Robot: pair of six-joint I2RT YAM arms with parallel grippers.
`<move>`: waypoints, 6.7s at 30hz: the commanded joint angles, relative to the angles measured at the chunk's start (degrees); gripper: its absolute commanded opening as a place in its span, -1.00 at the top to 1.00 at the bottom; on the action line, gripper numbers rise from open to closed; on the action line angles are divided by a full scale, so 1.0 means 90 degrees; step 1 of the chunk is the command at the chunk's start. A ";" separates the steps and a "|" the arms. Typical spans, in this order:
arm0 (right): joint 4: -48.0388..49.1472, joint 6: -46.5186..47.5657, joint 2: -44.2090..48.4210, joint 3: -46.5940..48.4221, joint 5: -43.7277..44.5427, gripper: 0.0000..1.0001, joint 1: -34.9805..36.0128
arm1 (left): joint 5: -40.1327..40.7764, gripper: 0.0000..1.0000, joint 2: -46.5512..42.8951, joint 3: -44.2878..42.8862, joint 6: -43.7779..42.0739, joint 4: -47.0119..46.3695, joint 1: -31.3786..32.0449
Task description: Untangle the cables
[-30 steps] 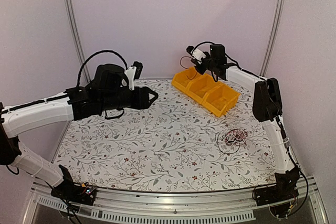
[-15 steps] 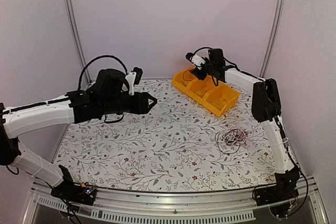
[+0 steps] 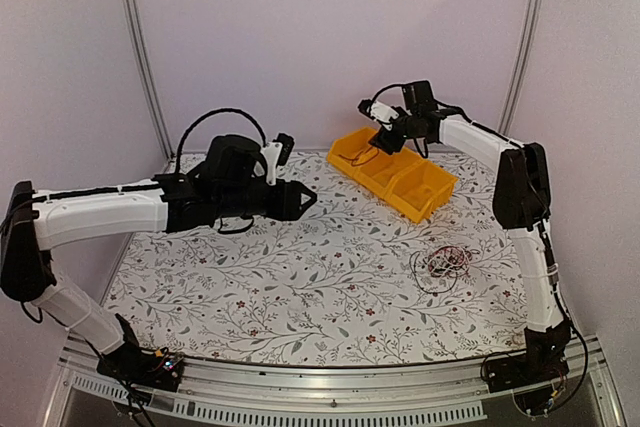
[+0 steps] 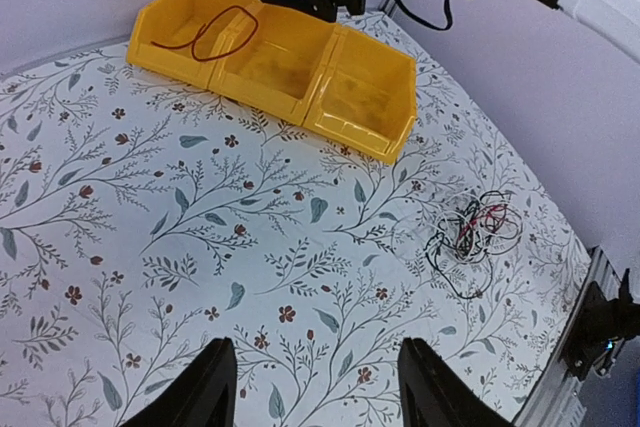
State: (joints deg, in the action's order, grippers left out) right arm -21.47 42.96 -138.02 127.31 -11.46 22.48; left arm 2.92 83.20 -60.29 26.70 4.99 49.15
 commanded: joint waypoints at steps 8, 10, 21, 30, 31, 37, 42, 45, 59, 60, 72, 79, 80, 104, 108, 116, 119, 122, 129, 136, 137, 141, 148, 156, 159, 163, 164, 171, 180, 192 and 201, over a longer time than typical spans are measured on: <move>-0.1182 0.0348 0.0674 -0.0352 -0.0017 -0.10 -0.0026 | -0.0377 -0.16 0.0444 -0.0424 -0.0388 -0.0329 0.0068; -0.1450 0.0255 0.0627 -0.0304 -0.0030 0.11 -0.0032 | -0.0345 -0.16 0.0427 -0.0380 -0.0353 -0.0320 0.0067; -0.1427 -0.0171 0.0090 -0.0200 0.0122 0.73 -0.0037 | -0.0058 -0.16 0.0003 -0.0029 -0.0102 -0.0157 0.0067; -0.0849 -0.0521 -0.0408 -0.0040 0.0190 0.93 -0.0022 | 0.0069 -0.15 -0.0227 0.0025 0.0106 0.0165 0.0086; -0.0833 -0.0555 -0.0478 -0.0031 0.0219 0.94 -0.0026 | 0.0110 -0.15 -0.0242 0.0020 0.0113 0.0225 0.0091; -0.0526 -0.0785 -0.0675 0.0137 0.0226 0.97 -0.0027 | 0.0190 -0.15 -0.0422 0.0141 0.0296 0.0382 0.0110; -0.0301 -0.1006 -0.0989 0.0614 0.0311 1.00 -0.0007 | 0.0272 -0.15 -0.0566 0.0075 0.0359 0.0796 0.0173; -0.0102 -0.1012 -0.0924 0.0679 0.0326 1.00 -0.0006 | 0.0321 -0.15 -0.0680 0.0123 0.0388 0.0950 0.0182; 0.1040 -0.0693 -0.1459 0.0960 0.0634 1.00 0.0087 | 0.0541 -0.15 -0.0905 0.0039 0.0363 0.1639 0.0177; 0.1096 -0.0668 -0.1502 0.0984 0.0668 1.00 0.0084 | 0.0548 -0.15 -0.0934 0.0039 0.0357 0.1681 0.0175; 0.0843 -0.0452 -0.0970 0.0322 0.0942 0.97 0.0088 | 0.0476 -0.17 -0.0798 0.0095 0.0210 0.1270 0.0170; 0.0216 -0.0030 0.0079 -0.0319 0.1038 0.53 0.0066 | 0.0210 -0.17 -0.0303 0.0097 -0.0046 0.0471 0.0169; 0.0069 0.0004 0.0146 -0.0360 0.1037 0.52 0.0063 | 0.0182 -0.17 -0.0224 0.0076 -0.0068 0.0402 0.0171; -0.2806 -0.0327 0.5196 -0.4916 -0.1088 -0.48 -0.0366 | -0.0835 -0.16 0.1100 -0.0437 -0.0396 -0.0134 0.0145; -0.3774 -0.0108 0.5927 -0.5762 -0.1032 -0.65 -0.0571 | -0.0950 -0.16 0.1264 -0.0435 -0.0406 -0.0217 0.0153; -0.5279 0.0786 0.6773 -0.6531 -0.1228 -0.19 -0.1985 | -0.1402 -0.15 0.1733 -0.0799 -0.0424 -0.0204 0.0190; -0.5263 0.1372 0.6766 -0.6852 -0.1060 -0.09 -0.2291 | -0.1470 -0.15 0.1809 -0.0875 -0.0475 -0.0203 0.0195; -0.4820 0.1774 0.6733 -0.7278 -0.0773 -0.05 -0.2302 | -0.1531 -0.15 0.1861 -0.0957 -0.0516 -0.0190 0.0200; -0.3888 0.2210 0.5995 -0.7519 -0.0126 0.00 -0.2310 | -0.1591 -0.15 0.1785 -0.1007 -0.0537 -0.0037 0.0194; -0.3412 0.2334 0.5404 -0.7406 -0.0054 -0.04 -0.2302 | -0.1463 -0.15 0.1600 -0.0863 -0.0391 0.0024 0.0206; -0.3342 0.2365 0.5333 -0.7417 -0.0054 -0.04 -0.2302 | -0.1450 -0.15 0.1589 -0.0851 -0.0364 0.0022 0.0204; -0.3156 0.2513 0.5052 -0.7383 -0.0242 -0.01 -0.2302 | -0.1420 -0.15 0.1587 -0.0873 -0.0288 -0.0004 0.0221; -0.3403 0.2487 0.4449 -0.6997 -0.0767 0.65 -0.2284 | -0.1437 -0.15 0.1711 -0.1154 -0.0314 0.0041 0.0252; -0.5284 0.2850 0.6041 -0.6081 -0.0774 1.00 -0.2283 | -0.1511 -0.15 0.1909 -0.1399 -0.0487 -0.0226 0.0273; -0.6181 0.2944 0.6519 -0.5249 -0.0822 1.00 -0.2201 | -0.1659 -0.15 0.2069 -0.1475 -0.0606 -0.0931 0.0365; -0.6337 0.2479 0.6914 -0.4430 -0.0619 1.00 -0.1799 | -0.1825 -0.15 0.2377 -0.1551 -0.1046 -0.1971 0.0636; -0.6330 0.2433 0.6992 -0.4348 -0.0602 1.00 -0.1677 | -0.1849 -0.15 0.2500 -0.1660 -0.1236 -0.2117 0.0729; -0.6311 0.1373 0.6839 -0.3590 -0.1620 1.00 -0.1332 | -0.2245 -0.17 0.3158 -0.3107 -0.1812 -0.2607 0.0985; -0.5643 0.0257 0.6490 -0.3034 -0.2786 1.00 -0.1075 | -0.3282 -0.23 0.4183 -0.4667 -0.1296 -0.2119 0.1025; -0.5452 0.0132 0.6464 -0.2885 -0.3131 1.00 -0.1042 | -0.3695 -0.21 0.4907 -0.4752 -0.0107 -0.2671 0.0964; -0.5355 0.0100 0.6308 -0.2715 -0.3189 0.99 -0.0952 | -0.3752 -0.05 0.5041 -0.4741 0.0304 -0.3009 0.0791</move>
State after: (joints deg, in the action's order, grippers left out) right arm -70.96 44.53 -80.27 100.99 -38.46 13.21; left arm -30.52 128.11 -102.43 27.46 -18.52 57.54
